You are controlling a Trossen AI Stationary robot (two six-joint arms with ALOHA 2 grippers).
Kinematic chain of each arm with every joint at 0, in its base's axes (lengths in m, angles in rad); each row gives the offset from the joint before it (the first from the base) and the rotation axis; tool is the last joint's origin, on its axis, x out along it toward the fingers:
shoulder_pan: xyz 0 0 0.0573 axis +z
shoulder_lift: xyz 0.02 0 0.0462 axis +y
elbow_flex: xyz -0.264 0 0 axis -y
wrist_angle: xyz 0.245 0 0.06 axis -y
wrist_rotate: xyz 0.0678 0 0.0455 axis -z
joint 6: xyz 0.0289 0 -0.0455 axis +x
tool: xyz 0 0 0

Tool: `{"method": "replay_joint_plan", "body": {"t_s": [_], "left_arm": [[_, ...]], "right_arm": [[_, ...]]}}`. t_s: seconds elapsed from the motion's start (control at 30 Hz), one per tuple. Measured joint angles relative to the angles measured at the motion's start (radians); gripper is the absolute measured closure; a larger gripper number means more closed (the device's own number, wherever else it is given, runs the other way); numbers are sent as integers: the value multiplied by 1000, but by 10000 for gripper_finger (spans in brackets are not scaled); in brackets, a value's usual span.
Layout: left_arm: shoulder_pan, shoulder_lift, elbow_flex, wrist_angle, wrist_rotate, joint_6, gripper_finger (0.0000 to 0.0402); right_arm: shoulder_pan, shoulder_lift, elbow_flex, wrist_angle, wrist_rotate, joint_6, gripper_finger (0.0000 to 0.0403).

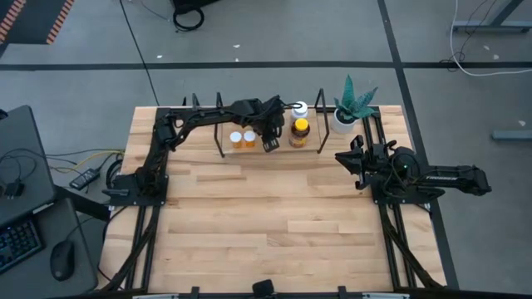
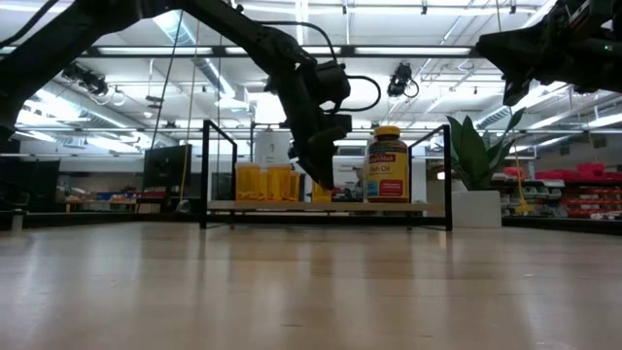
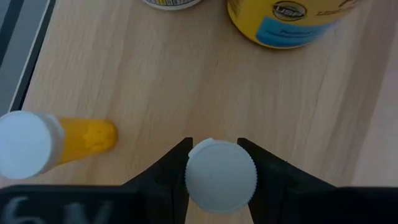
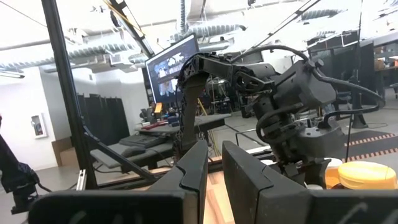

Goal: Pick and place medicine bottles onto shelf by color
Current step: Put the small orange pill bottle on the shelf, then return to Home Position

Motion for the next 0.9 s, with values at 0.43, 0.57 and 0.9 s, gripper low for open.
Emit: {"method": "replay_joint_plan", "body": {"t_s": [0.43, 0.57, 0.9], "left_arm": [[-10, 0, 0, 0, -1, 23, 230], [-11, 0, 0, -7, -1, 24, 189], [-11, -4, -1, -24, -24, 60, 110]], "right_arm": [[0, 0, 0, 0, 0, 0, 346], [0, 0, 0, 0, 0, 0, 346], [0, 0, 0, 0, 0, 0, 346]]}}
